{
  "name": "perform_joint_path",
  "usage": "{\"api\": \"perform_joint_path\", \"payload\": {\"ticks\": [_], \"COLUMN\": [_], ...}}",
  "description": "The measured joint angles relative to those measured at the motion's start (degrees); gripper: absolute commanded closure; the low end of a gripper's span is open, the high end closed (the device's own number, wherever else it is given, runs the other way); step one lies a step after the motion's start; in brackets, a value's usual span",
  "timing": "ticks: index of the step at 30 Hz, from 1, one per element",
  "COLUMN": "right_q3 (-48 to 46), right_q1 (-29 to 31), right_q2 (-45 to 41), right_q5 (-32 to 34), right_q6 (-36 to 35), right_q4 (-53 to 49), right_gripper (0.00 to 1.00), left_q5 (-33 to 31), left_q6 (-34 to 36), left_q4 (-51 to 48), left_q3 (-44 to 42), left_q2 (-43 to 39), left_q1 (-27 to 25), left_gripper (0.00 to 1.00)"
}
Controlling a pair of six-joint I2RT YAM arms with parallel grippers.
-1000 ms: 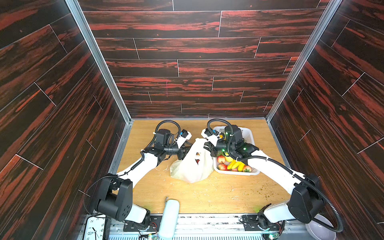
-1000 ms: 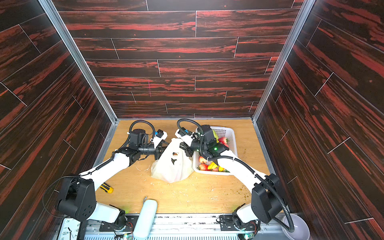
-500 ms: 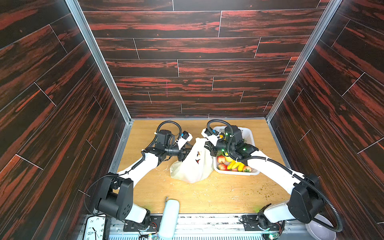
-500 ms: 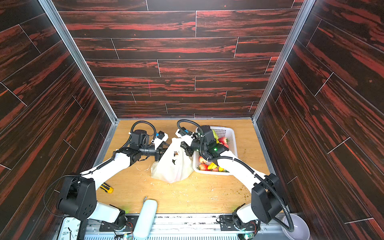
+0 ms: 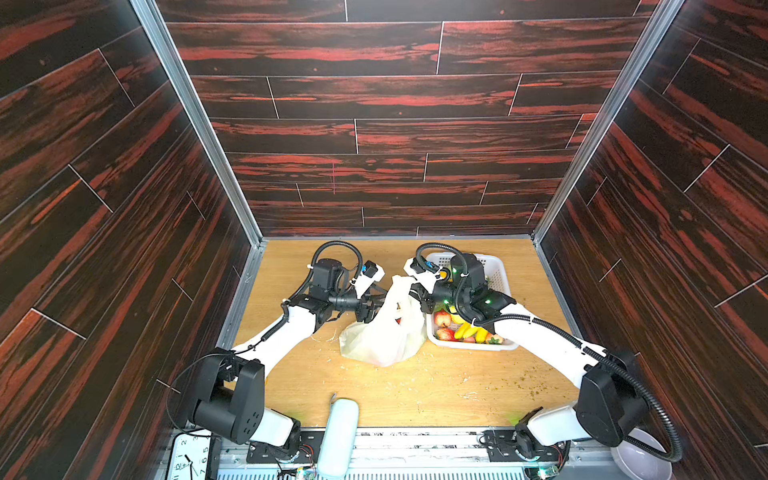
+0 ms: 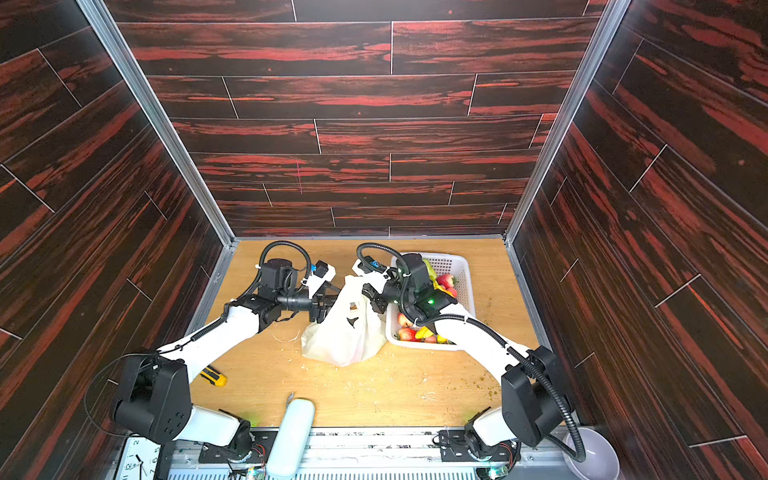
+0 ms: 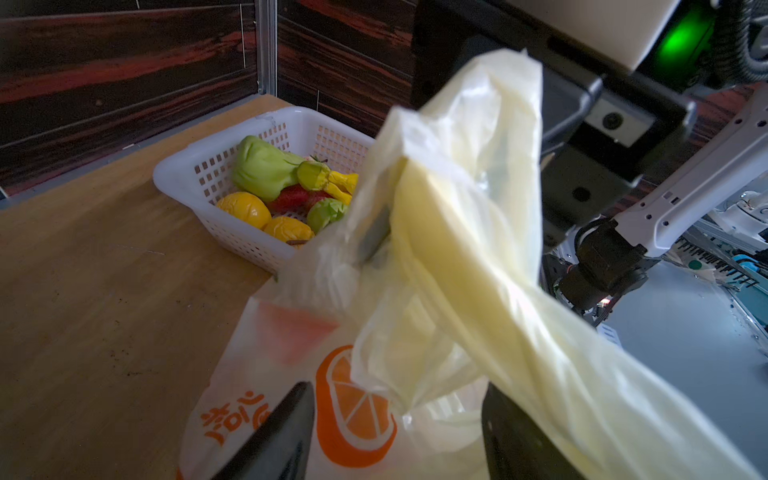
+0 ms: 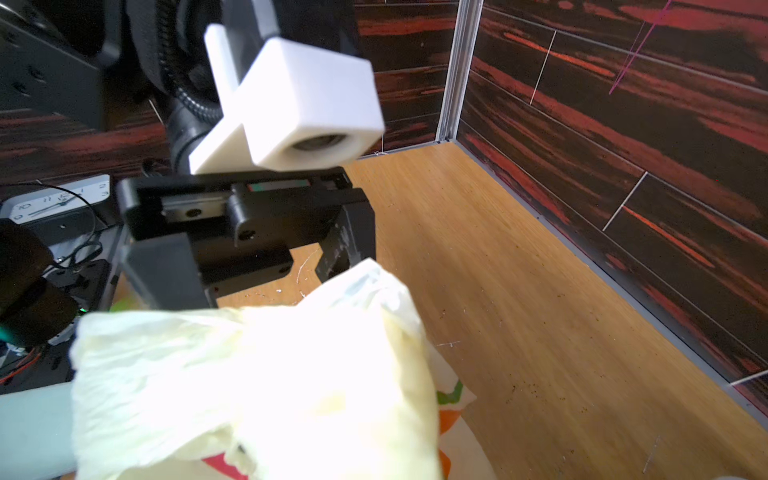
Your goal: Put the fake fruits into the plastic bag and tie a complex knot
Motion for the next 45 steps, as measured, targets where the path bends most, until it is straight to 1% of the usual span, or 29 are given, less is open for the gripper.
{"api": "perform_joint_path", "payload": {"ticks": [8, 13, 15, 22, 24, 28, 31, 32, 34, 38, 40, 42, 44, 45], "right_q3": [-0.2, -0.2, -0.2, -0.2, -0.2, -0.4, -1.1, -1.2, -1.2, -1.3, -2.0, -2.9, -4.0, -4.7], "right_q1": [0.5, 0.9, 0.9, 0.9, 0.9, 0.9, 0.7, 0.6, 0.3, -0.5, -1.0, -1.5, -1.9, -2.3], "right_q2": [0.0, 0.0, 0.0, 0.0, 0.0, 0.0, 0.0, 0.0, -0.1, -1.5, -3.2, -5.5, -7.7, -9.0], "right_q5": [-2.6, -2.8, -2.7, -2.0, -1.7, -1.3, -1.3, -1.4, -1.8, -3.1, -3.9, -4.7, -5.2, -5.4], "right_q6": [1.3, 1.7, 1.7, 1.6, 1.5, 1.3, 1.2, 1.2, 1.1, 0.7, 0.6, 0.5, 0.7, 0.7], "right_q4": [1.9, 2.2, 2.2, 2.1, 1.9, 1.4, 1.2, 0.8, 0.2, -1.9, -2.4, -3.2, -3.7, -4.1], "right_gripper": [1.00, 1.00, 1.00, 1.00, 1.00, 1.00, 1.00, 0.98, 0.90, 0.66, 0.53, 0.43, 0.35, 0.33], "left_q5": [0.2, 0.7, 0.9, 1.0, 1.0, 0.8, 0.5, 0.3, -0.1, -0.3, -0.3, -0.3, -0.3, -0.3], "left_q6": [-1.9, -2.5, -2.5, -1.4, -1.1, -0.4, 0.2, 0.4, 0.7, 0.7, 0.7, 0.7, 0.7, 0.7], "left_q4": [1.7, 1.8, 1.7, -0.2, -1.0, -3.0, -4.2, -4.6, -5.0, -5.4, -5.6, -5.9, -6.1, -6.1], "left_q3": [0.0, 0.0, 0.0, 0.3, 0.4, 0.7, 0.7, 0.7, 0.7, 0.7, 0.7, 0.7, 0.8, 0.8], "left_q2": [0.0, 0.1, 0.1, 0.1, 0.1, 0.1, 0.1, 0.1, 0.1, 0.0, 0.0, 0.0, 0.0, 0.0], "left_q1": [0.0, -0.2, -0.3, -0.4, -0.4, -0.4, -0.4, -0.4, -0.4, -0.4, -0.4, -0.4, -0.4, -0.4], "left_gripper": [0.38, 0.47, 0.52, 0.83, 0.90, 1.00, 1.00, 1.00, 1.00, 1.00, 1.00, 1.00, 1.00, 1.00]}}
